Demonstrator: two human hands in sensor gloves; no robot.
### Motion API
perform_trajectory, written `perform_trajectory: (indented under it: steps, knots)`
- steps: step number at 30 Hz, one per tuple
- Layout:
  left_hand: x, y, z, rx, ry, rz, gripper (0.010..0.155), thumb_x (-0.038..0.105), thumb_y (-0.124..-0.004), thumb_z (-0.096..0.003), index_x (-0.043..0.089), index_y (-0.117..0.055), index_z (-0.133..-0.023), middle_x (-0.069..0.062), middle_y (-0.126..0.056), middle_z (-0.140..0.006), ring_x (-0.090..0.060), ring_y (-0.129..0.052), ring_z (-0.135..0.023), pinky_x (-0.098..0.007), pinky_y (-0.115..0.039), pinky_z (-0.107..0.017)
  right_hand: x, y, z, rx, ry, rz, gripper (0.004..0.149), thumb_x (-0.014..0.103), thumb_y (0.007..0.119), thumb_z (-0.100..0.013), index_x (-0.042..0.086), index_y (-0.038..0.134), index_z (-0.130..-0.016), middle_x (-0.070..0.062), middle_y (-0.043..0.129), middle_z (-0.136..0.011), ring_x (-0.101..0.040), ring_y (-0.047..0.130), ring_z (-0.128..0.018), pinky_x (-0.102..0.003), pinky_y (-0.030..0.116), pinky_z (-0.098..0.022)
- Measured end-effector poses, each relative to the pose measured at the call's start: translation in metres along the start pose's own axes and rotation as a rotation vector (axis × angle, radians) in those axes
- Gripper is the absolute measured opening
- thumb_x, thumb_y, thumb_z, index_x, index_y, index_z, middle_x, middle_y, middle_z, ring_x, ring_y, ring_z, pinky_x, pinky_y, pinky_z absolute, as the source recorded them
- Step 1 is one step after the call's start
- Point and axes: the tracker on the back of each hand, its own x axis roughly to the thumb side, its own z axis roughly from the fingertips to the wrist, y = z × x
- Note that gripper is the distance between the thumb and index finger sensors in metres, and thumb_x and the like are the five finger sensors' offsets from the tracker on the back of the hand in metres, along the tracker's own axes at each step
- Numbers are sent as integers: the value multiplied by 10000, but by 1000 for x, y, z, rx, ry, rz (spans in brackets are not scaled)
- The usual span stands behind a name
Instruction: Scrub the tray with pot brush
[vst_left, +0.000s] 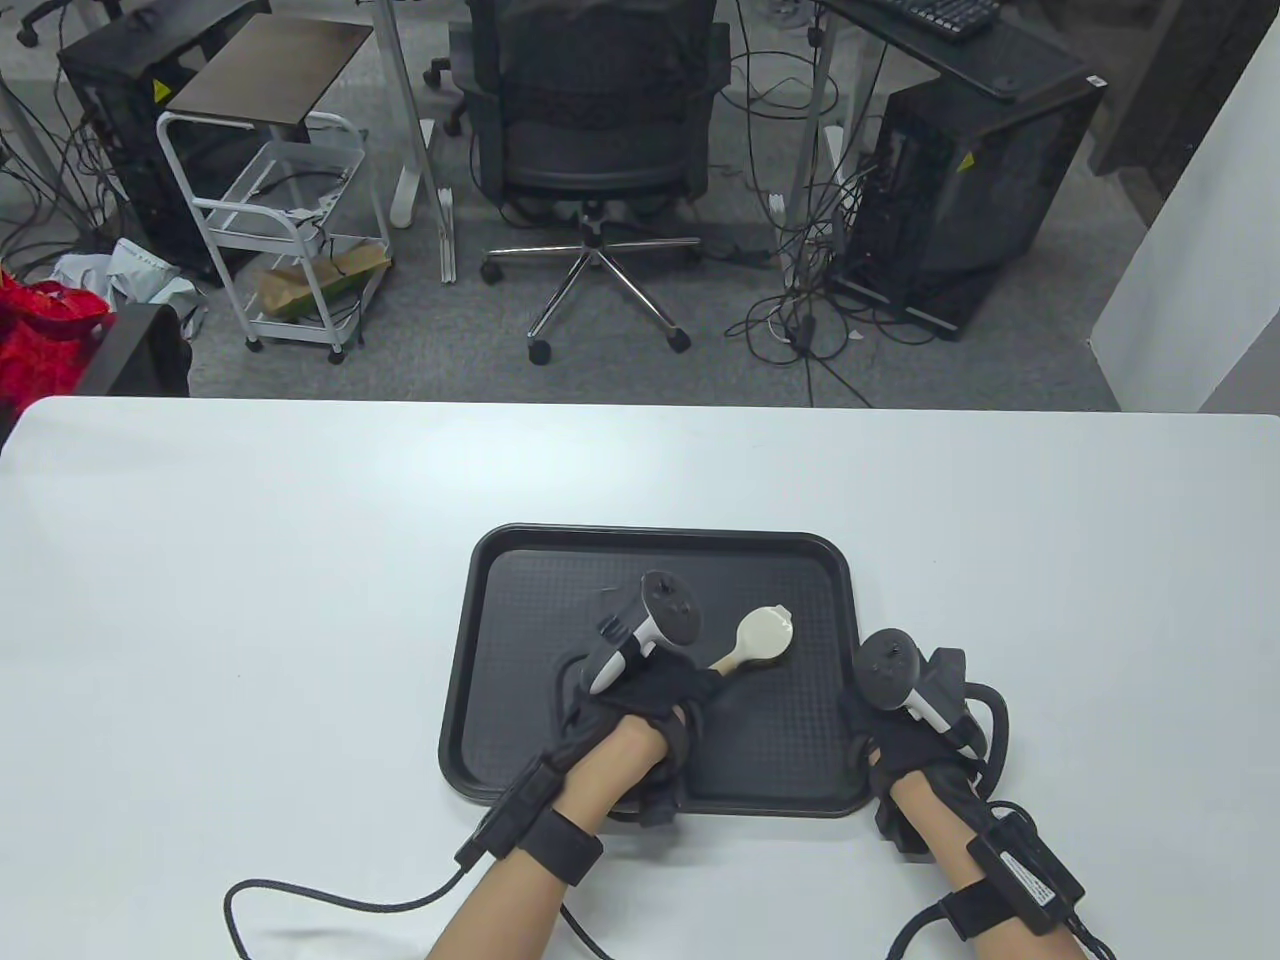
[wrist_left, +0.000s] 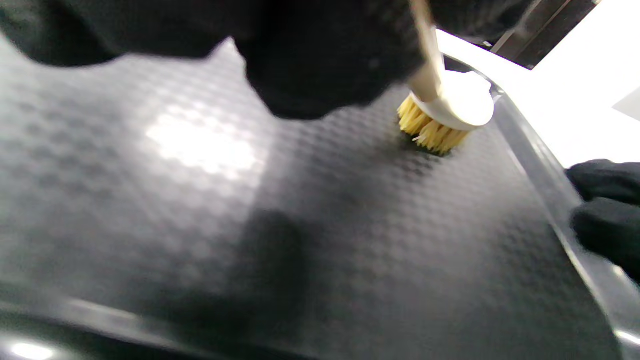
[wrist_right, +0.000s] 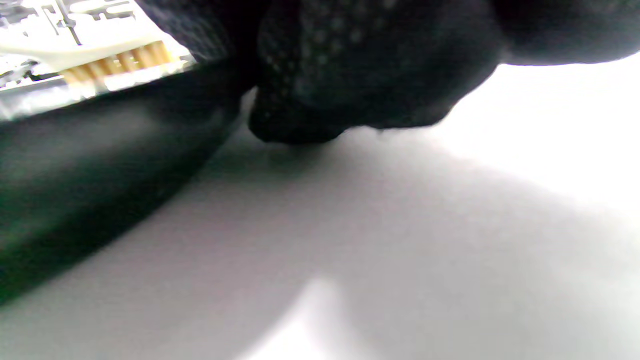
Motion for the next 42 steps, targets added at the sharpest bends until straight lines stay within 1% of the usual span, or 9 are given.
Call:
perform_trajectory:
  steps: [4,16,22,25,32,34,38,40,42]
  knots:
    - [-20,13,0,-10,51,-8,643,592,-696,-413,94,-822,-801,-6,-1026,-363,-195,-967,-124,-479,-863,-364,0,0,0,0,0,0,596,352,763,-471,39,603,-953,-58,970,-418,-234,960,-171,-447,826,-224]
    - [-99,53,5,-35,225,35,637,587,-712,-408,99,-818,-803,-8,-1026,-389,-212,-972,-162,-485,-851,-391,0,0,0,0,0,0,595,352,763,-471,39,603,-952,-58,971,-417,-234,960,-170,-448,826,-224]
    - [-131,67,13,-46,307,44,637,579,-723,-405,95,-816,-809,-18,-1029,-402,-225,-977,-172,-493,-845,-400,0,0,0,0,0,1,595,352,762,-472,41,602,-953,-58,970,-417,-233,960,-171,-448,825,-225]
    - [-151,74,18,-29,355,63,639,570,-735,-397,88,-822,-808,-27,-1035,-400,-237,-980,-172,-503,-844,-398,0,0,0,0,0,1,596,353,762,-472,40,602,-953,-58,970,-418,-232,960,-171,-447,826,-224]
    - [-192,82,28,-31,422,150,634,557,-758,-384,81,-838,-796,-42,-1043,-399,-258,-983,-174,-515,-839,-399,0,0,0,-1,2,4,596,353,762,-472,40,602,-953,-57,970,-417,-233,960,-170,-446,826,-224]
    - [-196,85,31,-11,446,141,629,554,-764,-381,81,-846,-788,-42,-1046,-394,-260,-983,-170,-517,-840,-398,0,0,0,-1,2,4,596,352,762,-472,40,602,-953,-57,970,-417,-233,960,-170,-447,826,-224]
    - [-193,89,35,9,412,155,623,554,-769,-386,74,-851,-775,-28,-1040,-381,-241,-979,-162,-504,-844,-392,0,0,0,-1,2,3,596,353,762,-471,40,602,-952,-58,971,-417,-233,960,-169,-447,826,-224]
    - [-181,90,35,36,350,148,624,565,-755,-399,77,-837,-779,-3,-1030,-383,-213,-978,-161,-483,-852,-389,0,0,0,-1,2,3,596,352,762,-472,38,602,-953,-58,970,-417,-233,960,-170,-448,826,-223]
    - [-160,88,34,51,247,163,625,580,-736,-406,92,-827,-786,17,-1026,-389,-192,-979,-165,-467,-857,-391,0,0,0,0,1,4,595,351,763,-472,38,602,-952,-58,971,-417,-234,960,-170,-448,825,-223]
